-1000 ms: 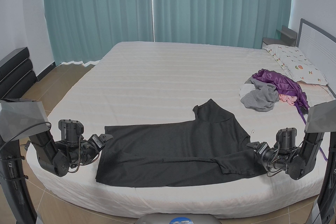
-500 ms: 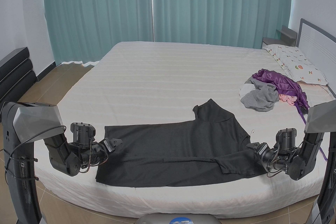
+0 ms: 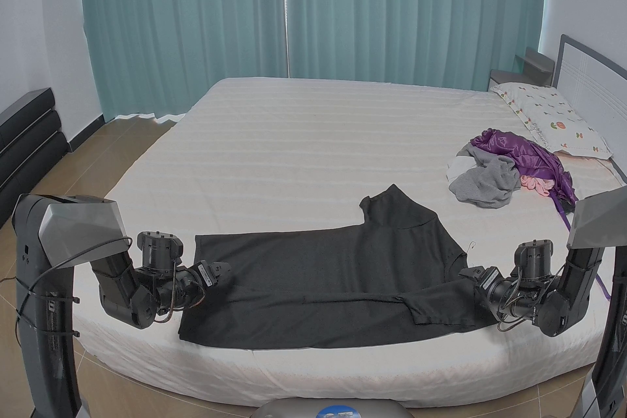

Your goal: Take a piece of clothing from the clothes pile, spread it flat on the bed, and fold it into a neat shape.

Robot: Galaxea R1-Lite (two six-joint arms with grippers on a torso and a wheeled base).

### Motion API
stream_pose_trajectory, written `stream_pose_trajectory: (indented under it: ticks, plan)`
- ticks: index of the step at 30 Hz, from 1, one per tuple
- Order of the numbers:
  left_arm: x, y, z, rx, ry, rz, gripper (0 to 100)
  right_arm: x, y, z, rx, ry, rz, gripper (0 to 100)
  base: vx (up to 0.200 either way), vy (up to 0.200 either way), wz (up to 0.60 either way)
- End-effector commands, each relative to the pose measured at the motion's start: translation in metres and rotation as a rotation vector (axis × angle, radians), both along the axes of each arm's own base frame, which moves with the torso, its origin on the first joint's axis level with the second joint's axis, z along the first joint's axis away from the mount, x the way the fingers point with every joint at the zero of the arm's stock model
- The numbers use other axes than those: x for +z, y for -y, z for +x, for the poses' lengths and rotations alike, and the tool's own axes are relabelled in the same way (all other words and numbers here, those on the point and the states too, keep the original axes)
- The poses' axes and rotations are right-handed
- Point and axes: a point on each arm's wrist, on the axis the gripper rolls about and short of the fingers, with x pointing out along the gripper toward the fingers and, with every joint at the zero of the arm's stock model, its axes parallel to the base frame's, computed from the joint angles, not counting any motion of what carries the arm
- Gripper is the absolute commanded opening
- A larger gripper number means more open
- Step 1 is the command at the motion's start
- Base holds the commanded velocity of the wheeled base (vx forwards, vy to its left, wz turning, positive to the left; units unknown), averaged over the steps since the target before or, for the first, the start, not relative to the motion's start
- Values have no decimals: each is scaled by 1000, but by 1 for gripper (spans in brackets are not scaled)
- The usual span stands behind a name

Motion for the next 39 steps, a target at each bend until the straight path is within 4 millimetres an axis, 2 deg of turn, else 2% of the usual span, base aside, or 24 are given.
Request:
stream_pose_trajectory:
  ticks: [1, 10, 23, 26, 31, 36, 39]
  plan:
    - [-6, 0, 1, 1, -11, 2, 0, -1, 0, 0, 0, -4, -1, 100, 0, 0, 0]
    - [-5, -5, 3, 45, -4, 20, 0, -1, 0, 2, -1, 1, -1, 100, 0, 0, 0]
    - [5, -8, -10, 103, -7, 59, 0, 8, -1, 8, 15, 96, 11, 100, 0, 0, 0]
    - [13, -6, -12, 115, 3, 37, 0, -4, -2, 16, 81, 108, 21, 100, 0, 0, 0]
    - [15, -5, -13, 122, 6, 24, 0, -24, 10, 18, 168, 92, -133, 100, 0, 0, 0]
    - [15, -5, -13, 122, 5, 22, 0, -35, 25, 22, 230, 152, -197, 100, 0, 0, 0]
    - [15, -6, -14, 125, 2, 22, 0, -37, 28, 23, 260, 188, -214, 100, 0, 0, 0]
